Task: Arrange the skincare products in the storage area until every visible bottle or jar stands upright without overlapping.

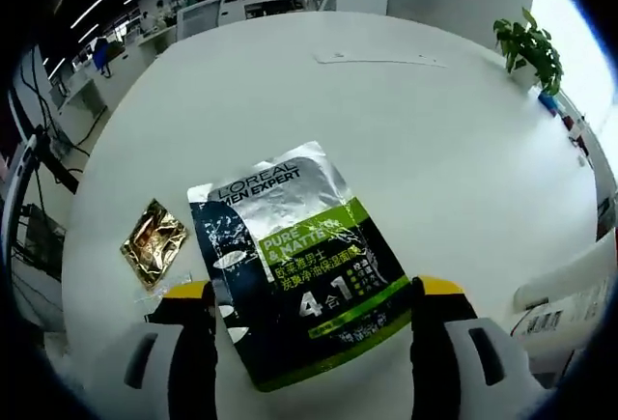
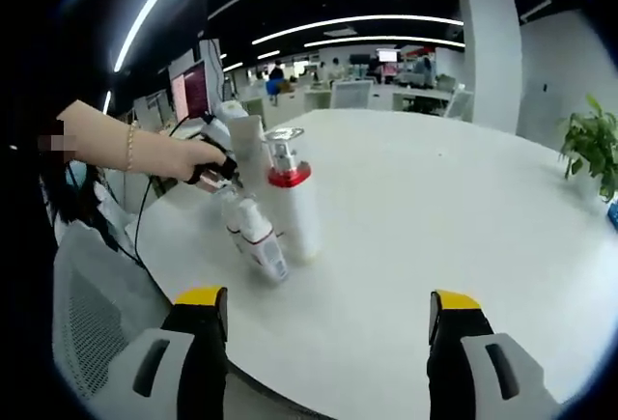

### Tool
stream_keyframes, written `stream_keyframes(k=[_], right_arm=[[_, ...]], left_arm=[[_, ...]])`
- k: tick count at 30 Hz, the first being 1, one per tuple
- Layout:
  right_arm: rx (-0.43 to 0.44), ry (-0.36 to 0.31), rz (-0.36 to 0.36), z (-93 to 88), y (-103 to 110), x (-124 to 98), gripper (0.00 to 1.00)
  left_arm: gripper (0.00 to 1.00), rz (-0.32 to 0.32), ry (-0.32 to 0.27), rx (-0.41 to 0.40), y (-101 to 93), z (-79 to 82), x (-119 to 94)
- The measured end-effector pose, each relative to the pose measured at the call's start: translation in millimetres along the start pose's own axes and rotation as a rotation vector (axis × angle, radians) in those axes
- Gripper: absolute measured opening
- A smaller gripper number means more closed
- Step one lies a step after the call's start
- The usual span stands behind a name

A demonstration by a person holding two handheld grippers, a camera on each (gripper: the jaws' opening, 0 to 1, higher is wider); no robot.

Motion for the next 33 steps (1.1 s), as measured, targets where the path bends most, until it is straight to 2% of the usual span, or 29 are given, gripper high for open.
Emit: stream_keyframes(k=[5, 7, 9, 13, 14, 15, 16, 19, 20, 21, 25, 27, 29, 33], right_arm=[[-0.003, 0.002, -0.003, -0.7, -0.3, 0.5, 0.87], [-0.006, 0.003, -0.001, -0.8, 0.2, 0.6, 0.87], [-0.007, 0.004, -0.002, -1.1, -0.2, 0.6, 0.86], [0.001, -0.001, -0.006, -0.9, -1.4, 0.0, 0.86], [0.001, -0.001, -0.007, -1.0, -1.7, 0.0, 0.86], [0.001, -0.001, -0.007, -1.0, -1.7, 0.0, 0.86], [0.0, -0.002, -0.007, -0.8, -1.5, 0.1, 0.86], [-0.001, -0.003, -0.009, -0.7, -1.8, 0.2, 0.86], [0.0, -0.004, -0.009, -0.6, -1.7, 0.0, 0.86], [0.0, -0.004, -0.009, -0.7, -1.8, -0.1, 0.85], [-0.003, -0.005, -0.01, -0.5, -1.9, -0.3, 0.85], [-0.001, -0.007, -0.009, -0.2, -1.9, -0.3, 0.85], [-0.001, -0.006, -0.01, -0.2, -1.7, -0.4, 0.85], [-0.009, -0.009, -0.011, 0.7, -0.9, -0.6, 0.85]], left_arm=[[0.69, -0.009, -0.034, 0.023, 3.6, 1.4, 1.3], [0.64, -0.02, -0.046, 0.045, 0.9, 1.5, -0.4], [0.61, -0.019, -0.049, 0.054, -4.2, -0.6, -3.5], [0.57, -0.028, -0.059, 0.07, -2.0, -0.3, -2.2], [0.52, -0.044, -0.064, 0.088, -4.9, 0.3, -2.5], [0.42, -0.062, -0.07, 0.107, -7.5, 1.0, -3.5], [0.37, -0.051, -0.071, 0.103, -8.5, 0.9, -4.1], [0.36, -0.055, -0.073, 0.088, -5.3, 1.8, -1.5], [0.32, -0.058, -0.074, 0.086, -3.2, 1.8, -1.6], [0.24, -0.068, -0.075, 0.037, -2.9, 1.5, -1.8], [0.23, -0.101, -0.077, 0.059, 2.9, -0.3, -1.6], [0.22, -0.117, -0.081, 0.041, 2.0, -6.1, -5.5], [0.21, -0.129, -0.082, 0.027, 4.3, -3.6, -6.1], [0.2, -0.152, -0.112, 0.006, 5.6, -8.4, -18.8]])
Point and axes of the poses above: the point that each gripper's makers call its tool centre point, and the gripper's own axes: x roughly forward along the fingers, y roughly to its left, z roughly out of its top, the point moved 6 cm from there along -x, roughly backward along the fingers, and after that the axes turned 1 degree about y, right-handed, at the moved point
